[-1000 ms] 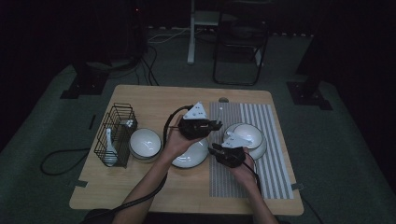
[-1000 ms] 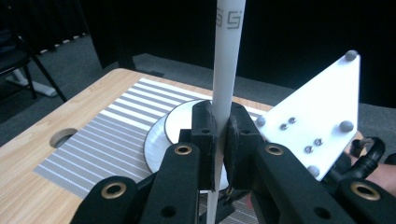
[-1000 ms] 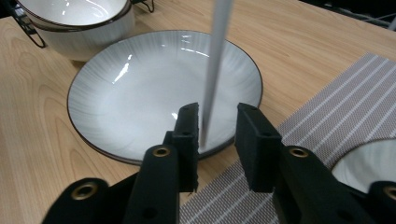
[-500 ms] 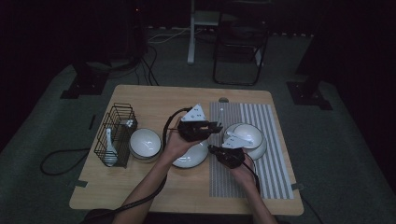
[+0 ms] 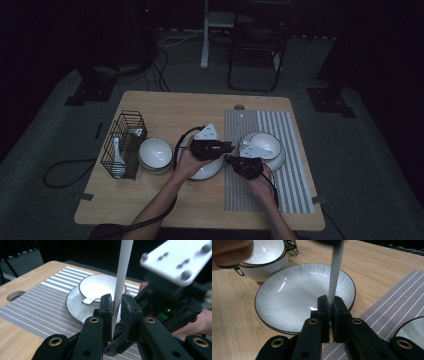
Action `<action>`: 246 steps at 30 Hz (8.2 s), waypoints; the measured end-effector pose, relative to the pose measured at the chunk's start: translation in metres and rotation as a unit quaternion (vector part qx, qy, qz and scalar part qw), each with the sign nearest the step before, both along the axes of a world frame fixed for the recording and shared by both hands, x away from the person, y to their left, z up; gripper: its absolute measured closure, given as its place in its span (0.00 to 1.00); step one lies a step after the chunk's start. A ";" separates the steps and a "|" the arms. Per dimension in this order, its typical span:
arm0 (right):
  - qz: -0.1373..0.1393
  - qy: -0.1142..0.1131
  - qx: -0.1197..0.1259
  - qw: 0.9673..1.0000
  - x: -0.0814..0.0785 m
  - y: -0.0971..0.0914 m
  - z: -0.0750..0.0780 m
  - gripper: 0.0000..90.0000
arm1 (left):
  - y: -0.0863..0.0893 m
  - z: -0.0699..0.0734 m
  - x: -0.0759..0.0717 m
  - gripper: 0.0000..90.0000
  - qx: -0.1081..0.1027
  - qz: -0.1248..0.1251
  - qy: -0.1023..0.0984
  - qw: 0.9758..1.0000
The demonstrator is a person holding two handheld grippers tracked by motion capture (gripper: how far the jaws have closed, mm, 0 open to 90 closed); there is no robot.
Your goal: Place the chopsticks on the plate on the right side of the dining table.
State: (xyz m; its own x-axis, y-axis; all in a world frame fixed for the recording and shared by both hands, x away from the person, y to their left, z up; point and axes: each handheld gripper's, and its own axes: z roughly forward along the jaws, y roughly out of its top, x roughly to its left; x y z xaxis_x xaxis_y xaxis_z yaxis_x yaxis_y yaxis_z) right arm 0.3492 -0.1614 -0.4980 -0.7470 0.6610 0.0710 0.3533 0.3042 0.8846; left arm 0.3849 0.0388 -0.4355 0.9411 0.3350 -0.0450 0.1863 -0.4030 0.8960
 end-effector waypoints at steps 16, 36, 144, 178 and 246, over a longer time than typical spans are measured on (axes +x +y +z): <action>0.000 0.001 0.002 1.000 -0.001 -0.001 0.000 0.96 | -0.003 -0.009 0.000 0.93 0.002 -0.004 -0.001 1.000; 0.003 -0.002 0.001 1.000 -0.004 0.002 0.002 0.87 | -0.005 -0.008 0.001 0.96 0.000 0.004 -0.016 1.000; 0.026 0.049 -0.107 0.993 -0.050 -0.059 -0.045 0.45 | -0.048 -0.034 0.071 0.96 0.093 0.097 -0.005 0.991; 0.029 0.052 -0.116 0.991 -0.051 -0.055 -0.049 0.44 | -0.073 -0.061 0.078 0.95 0.135 0.082 0.017 0.987; 0.030 0.049 -0.117 0.991 -0.051 -0.055 -0.049 0.45 | -0.052 -0.056 0.073 0.86 0.108 0.077 0.046 0.990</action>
State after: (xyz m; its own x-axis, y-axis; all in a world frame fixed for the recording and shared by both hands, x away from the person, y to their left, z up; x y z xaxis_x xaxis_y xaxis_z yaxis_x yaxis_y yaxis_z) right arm 0.2978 -0.2163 -0.5473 -0.7830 0.6220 -0.0044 0.4088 0.5199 0.7500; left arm 0.4580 -0.0137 -0.4916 0.8737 0.4848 -0.0397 0.3369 -0.5444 0.7682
